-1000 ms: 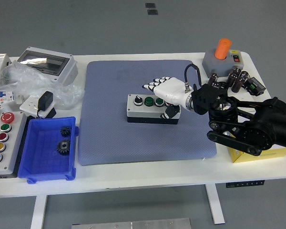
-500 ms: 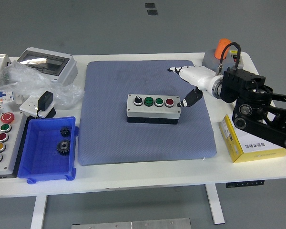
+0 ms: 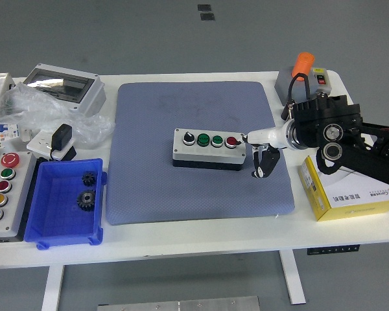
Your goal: Pick up the button,place it on the desk,press the button,press the button
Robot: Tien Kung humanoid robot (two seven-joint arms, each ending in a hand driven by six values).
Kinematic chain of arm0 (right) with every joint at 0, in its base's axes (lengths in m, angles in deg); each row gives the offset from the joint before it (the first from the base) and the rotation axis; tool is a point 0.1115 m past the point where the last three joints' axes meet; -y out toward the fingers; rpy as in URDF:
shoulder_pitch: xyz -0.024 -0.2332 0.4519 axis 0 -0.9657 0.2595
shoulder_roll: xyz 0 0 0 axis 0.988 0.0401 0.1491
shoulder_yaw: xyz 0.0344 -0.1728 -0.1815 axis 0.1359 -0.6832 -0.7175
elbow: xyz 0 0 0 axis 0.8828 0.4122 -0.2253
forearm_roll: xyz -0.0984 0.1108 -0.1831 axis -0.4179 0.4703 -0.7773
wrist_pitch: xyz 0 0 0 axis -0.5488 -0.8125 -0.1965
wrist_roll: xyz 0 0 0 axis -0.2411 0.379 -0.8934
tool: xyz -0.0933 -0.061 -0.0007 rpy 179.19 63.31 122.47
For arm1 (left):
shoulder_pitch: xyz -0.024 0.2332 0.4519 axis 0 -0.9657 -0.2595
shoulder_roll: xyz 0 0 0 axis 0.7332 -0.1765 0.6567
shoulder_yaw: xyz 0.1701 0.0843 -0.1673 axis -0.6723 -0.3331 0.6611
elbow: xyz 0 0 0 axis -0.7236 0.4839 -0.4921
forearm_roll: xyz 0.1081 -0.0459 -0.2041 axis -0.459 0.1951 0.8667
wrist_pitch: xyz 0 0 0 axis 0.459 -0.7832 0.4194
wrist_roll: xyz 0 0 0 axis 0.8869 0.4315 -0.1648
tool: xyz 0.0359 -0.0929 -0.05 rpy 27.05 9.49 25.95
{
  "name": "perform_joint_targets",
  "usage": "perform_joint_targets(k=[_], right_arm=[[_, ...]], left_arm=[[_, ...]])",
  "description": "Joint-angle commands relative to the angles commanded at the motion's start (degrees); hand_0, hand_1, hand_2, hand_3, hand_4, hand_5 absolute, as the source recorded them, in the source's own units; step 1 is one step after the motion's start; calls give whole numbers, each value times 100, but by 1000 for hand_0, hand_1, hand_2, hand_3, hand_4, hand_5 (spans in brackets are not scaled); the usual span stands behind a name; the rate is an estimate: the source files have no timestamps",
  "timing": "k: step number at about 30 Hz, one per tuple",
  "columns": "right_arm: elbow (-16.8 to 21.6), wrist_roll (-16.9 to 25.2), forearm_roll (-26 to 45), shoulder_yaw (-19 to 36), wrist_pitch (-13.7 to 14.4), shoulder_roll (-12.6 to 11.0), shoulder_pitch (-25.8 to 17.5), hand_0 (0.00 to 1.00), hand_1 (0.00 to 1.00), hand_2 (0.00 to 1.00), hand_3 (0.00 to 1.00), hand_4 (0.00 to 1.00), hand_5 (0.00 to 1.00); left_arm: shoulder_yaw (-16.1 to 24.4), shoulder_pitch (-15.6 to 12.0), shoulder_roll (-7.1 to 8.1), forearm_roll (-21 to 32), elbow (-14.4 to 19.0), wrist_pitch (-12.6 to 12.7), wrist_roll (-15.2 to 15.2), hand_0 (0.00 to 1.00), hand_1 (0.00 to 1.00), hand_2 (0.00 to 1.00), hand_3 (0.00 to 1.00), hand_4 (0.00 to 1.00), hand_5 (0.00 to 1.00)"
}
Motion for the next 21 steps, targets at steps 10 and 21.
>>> perform_joint_targets(k=[10, 21], right_arm=[[-294, 0, -51, 54, 62, 83, 30, 609, 474, 294, 998, 272, 2], [-289, 0, -90, 186, 17, 81, 97, 600, 462, 293, 998, 265, 2]], left_arm=[[4, 12, -9, -1, 0, 9, 0, 709, 726, 496, 662, 956, 328], [18, -7, -18, 15, 15, 0, 0, 708, 724, 489, 653, 938, 319]])
